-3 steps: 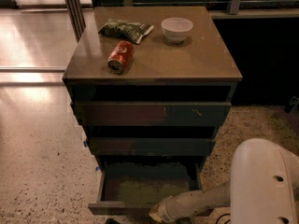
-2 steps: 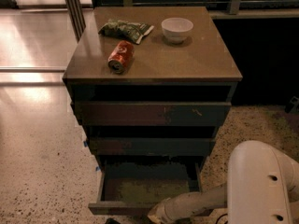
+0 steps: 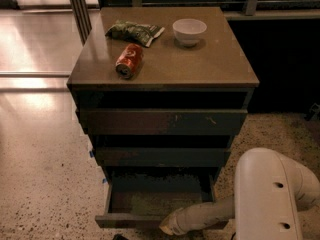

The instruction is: Close bottom drawer

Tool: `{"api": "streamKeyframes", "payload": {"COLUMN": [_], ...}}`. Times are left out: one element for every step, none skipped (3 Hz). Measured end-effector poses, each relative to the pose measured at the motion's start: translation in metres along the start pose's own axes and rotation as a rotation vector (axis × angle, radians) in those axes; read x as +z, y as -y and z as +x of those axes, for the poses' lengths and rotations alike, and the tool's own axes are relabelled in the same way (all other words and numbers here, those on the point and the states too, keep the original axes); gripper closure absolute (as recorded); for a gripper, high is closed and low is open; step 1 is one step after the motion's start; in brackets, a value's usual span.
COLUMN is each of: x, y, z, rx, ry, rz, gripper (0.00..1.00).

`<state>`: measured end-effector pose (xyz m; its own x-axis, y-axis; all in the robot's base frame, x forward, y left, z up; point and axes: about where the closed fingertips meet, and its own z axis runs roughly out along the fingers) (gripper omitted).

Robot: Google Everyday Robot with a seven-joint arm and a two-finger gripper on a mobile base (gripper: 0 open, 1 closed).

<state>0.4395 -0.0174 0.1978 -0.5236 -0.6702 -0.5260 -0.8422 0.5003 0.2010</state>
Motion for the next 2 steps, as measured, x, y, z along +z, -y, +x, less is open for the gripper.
{"api": "streamKeyframes", "payload": {"x": [0.0205,0.0236], "y": [0.0485,0.0565], "z": [-0.0167,-0.0194], "rx": [-0.038,-0.038], "ry": [-0.003,0.002], "rz": [0.068,0.069], "gripper": [1.00,1.00]}}
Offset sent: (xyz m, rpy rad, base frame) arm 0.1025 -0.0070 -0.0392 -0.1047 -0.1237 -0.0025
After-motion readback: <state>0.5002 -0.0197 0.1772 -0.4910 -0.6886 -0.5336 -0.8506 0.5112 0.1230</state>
